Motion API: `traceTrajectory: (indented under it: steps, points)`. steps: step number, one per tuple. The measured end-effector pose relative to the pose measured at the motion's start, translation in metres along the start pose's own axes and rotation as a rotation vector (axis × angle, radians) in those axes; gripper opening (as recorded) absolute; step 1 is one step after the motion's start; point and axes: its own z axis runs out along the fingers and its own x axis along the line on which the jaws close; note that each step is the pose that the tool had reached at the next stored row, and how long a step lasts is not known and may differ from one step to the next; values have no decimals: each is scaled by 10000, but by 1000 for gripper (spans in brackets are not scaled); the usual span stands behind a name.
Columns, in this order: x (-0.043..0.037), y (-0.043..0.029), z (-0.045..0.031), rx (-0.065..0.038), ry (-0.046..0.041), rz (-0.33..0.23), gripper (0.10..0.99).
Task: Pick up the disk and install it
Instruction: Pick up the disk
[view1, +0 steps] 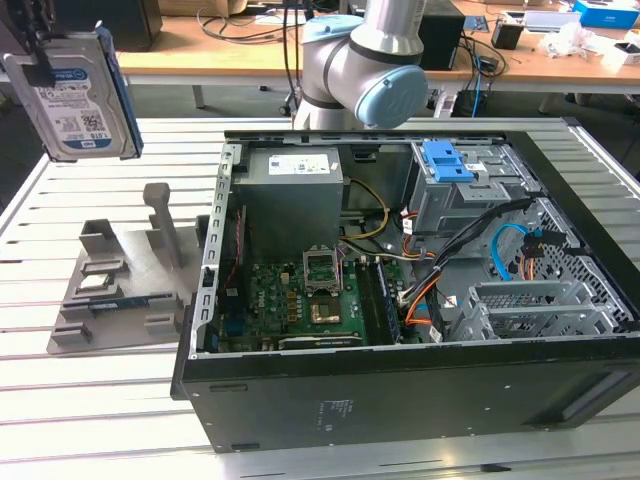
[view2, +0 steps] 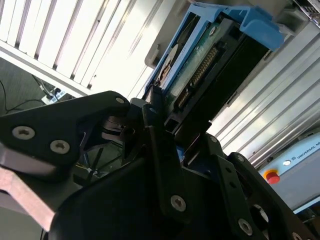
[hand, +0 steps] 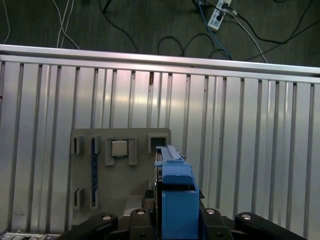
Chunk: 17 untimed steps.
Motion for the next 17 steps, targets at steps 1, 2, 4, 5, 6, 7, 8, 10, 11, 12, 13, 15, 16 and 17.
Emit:
traceTrajectory:
  steps: [1, 2, 4, 5, 6, 7, 8, 10, 11, 12, 13, 15, 16, 17]
  points:
    - [-1, 1, -24, -1, 0, 1, 365]
    - [-2, 2, -50, -1, -1, 1, 365]
    - [-5, 4, -117, -1, 0, 0, 365]
    - [-6, 5, -142, 0, 0, 1, 365]
    - [-8, 7, -178, 0, 0, 1, 365]
    - [-9, 7, -203, -1, -1, 0, 365]
    - [-10, 8, -227, 0, -1, 1, 365]
    - [-12, 10, -277, -1, 0, 1, 365]
    - [-14, 11, -318, -1, -1, 1, 365]
    - [-16, 13, -346, 1, -1, 1, 365]
    - [-18, 14, -383, 0, 0, 1, 365]
    - [-24, 17, -471, 0, 0, 1, 365]
    - [-27, 18, -507, 0, 0, 1, 365]
    - [-29, 20, -536, 0, 0, 0, 365]
